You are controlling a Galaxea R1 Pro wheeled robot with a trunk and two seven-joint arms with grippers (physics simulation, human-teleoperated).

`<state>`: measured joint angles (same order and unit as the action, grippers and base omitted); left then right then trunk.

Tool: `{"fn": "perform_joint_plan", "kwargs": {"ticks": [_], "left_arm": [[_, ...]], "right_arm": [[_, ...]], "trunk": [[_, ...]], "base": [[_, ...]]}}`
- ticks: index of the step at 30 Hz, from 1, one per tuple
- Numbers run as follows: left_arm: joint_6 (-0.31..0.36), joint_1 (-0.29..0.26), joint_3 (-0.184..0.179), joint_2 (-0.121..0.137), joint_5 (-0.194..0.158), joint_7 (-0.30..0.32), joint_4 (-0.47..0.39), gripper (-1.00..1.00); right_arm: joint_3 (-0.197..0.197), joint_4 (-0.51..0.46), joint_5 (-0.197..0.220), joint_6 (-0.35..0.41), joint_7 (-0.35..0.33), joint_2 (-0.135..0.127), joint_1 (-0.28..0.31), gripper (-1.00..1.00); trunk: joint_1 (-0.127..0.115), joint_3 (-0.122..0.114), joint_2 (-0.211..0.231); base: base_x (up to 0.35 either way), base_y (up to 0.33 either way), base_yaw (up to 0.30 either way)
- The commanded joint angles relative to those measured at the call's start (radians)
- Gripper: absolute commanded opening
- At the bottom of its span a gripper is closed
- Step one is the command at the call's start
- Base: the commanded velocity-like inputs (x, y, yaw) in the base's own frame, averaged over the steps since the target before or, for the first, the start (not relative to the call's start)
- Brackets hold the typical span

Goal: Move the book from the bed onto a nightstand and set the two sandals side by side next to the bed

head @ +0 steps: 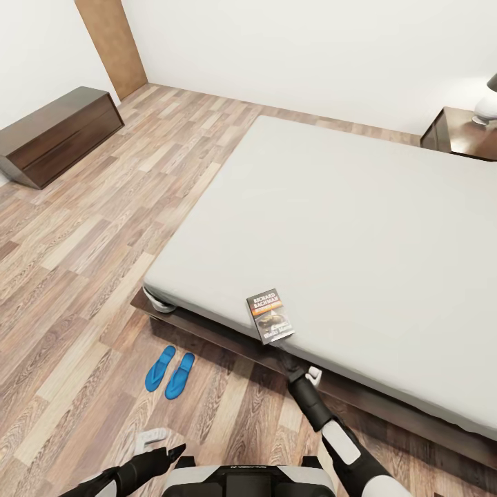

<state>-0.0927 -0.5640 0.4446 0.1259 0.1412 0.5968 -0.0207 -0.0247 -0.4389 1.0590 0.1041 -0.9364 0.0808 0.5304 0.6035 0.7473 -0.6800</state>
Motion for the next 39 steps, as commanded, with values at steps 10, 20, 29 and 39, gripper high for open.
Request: {"fn": "perform_joint_plan", "kwargs": {"ticks": [10, 20, 29, 39], "left_arm": [[-0.007, 0.001, 0.006, -0.002, 0.011, 0.001, 0.002, 1.00], [-0.007, 0.004, 0.006, -0.002, 0.011, 0.001, 0.001, 1.00], [-0.007, 0.005, 0.006, -0.002, 0.011, -0.003, 0.001, 1.00], [-0.006, 0.006, 0.005, -0.002, 0.012, -0.003, 0.001, 1.00]], "right_arm": [[-0.096, -0.071, 0.010, 0.012, -0.008, -0.001, 0.000, 1.00], [-0.098, -0.073, 0.012, 0.012, -0.009, -0.001, 0.000, 1.00], [-0.098, -0.070, 0.018, 0.011, -0.006, -0.001, 0.000, 1.00], [-0.098, -0.069, 0.019, 0.011, -0.005, -0.002, 0.000, 1.00]], "trunk": [[0.000, 0.001, -0.001], [0.000, 0.001, -0.001], [0.000, 0.001, -0.001], [0.023, 0.019, -0.043]], "base": [[0.000, 0.000, 0.000], [0.000, 0.000, 0.000], [0.000, 0.000, 0.000], [0.000, 0.000, 0.000]]}}
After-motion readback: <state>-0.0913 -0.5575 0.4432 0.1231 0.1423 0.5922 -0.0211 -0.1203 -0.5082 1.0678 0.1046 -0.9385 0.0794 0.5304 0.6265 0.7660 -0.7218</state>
